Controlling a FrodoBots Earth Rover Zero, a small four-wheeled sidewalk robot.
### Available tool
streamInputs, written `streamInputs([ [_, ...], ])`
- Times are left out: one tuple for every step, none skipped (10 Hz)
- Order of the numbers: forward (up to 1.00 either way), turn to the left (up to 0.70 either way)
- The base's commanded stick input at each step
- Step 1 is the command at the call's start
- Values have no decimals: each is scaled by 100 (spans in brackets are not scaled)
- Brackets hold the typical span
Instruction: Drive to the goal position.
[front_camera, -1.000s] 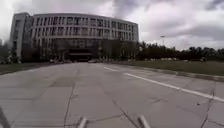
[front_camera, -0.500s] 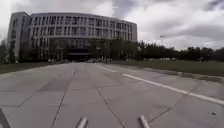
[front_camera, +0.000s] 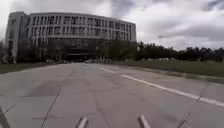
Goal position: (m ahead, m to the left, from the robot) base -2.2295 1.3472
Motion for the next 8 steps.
streamInputs([
  [70,1],
  [70,1],
  [70,1],
  [70,22],
  [70,36],
  [70,36],
  [70,36],
  [70,36],
])
